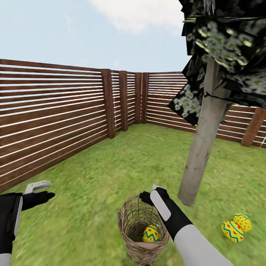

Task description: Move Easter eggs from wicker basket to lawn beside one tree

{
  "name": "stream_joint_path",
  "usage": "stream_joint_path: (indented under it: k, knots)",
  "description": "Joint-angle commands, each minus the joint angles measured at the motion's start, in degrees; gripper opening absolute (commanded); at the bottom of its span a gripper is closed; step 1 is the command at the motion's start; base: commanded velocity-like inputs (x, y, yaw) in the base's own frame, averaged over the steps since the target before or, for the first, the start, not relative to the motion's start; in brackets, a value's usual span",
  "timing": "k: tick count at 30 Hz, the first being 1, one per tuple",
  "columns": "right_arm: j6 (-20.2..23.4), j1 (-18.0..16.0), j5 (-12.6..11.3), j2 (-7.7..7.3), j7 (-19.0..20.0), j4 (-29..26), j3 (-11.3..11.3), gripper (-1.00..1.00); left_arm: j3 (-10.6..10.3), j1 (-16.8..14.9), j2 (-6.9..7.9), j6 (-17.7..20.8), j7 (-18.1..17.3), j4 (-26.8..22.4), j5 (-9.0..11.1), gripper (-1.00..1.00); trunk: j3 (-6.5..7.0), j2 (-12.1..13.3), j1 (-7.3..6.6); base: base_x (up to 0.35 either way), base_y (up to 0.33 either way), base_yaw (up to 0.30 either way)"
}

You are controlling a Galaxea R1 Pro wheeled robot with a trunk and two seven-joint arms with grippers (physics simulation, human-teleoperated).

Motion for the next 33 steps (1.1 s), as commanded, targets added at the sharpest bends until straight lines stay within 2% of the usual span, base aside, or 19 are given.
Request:
stream_joint_path:
  k: [1,9,11,14,17,33]
  knots:
    - [0.04,-0.05,-0.51,0.00,-0.56,-0.08,0.08,1.00,0.08,-0.04,0.02,0.16,-0.60,-0.04,-0.60,1.00,-0.06,-0.03,-0.02,-0.081,0.079,0.000]
    - [1.46,-0.76,-0.91,0.00,-0.68,0.34,-0.26,1.00,0.13,-0.03,0.02,0.16,-0.60,-0.04,-0.60,1.00,-0.06,-0.03,-0.02,-0.020,0.020,0.000]
    - [2.46,-1.14,-1.59,0.00,-0.80,1.53,-2.37,1.00,0.13,-0.04,-0.01,0.16,-0.60,-0.04,-0.60,1.00,-0.06,-0.03,-0.02,-0.002,0.002,0.000]
    - [3.16,-2.35,-2.45,0.00,-2.37,5.97,-8.28,1.00,0.12,-0.04,0.02,0.16,-0.60,-0.04,-0.60,1.00,-0.06,-0.03,-0.02,0.000,0.000,0.000]
    - [3.45,-3.41,-2.70,0.00,-3.85,8.48,-11.02,1.00,0.13,-0.04,0.05,0.16,-0.60,-0.04,-0.60,1.00,-0.06,-0.03,-0.02,0.000,0.000,0.000]
    - [3.23,-3.80,-2.77,0.00,-3.98,9.02,-11.70,1.00,0.13,-0.03,0.06,0.16,-0.60,-0.04,-0.60,1.00,-0.16,-0.03,-0.02,0.026,0.098,-0.003]
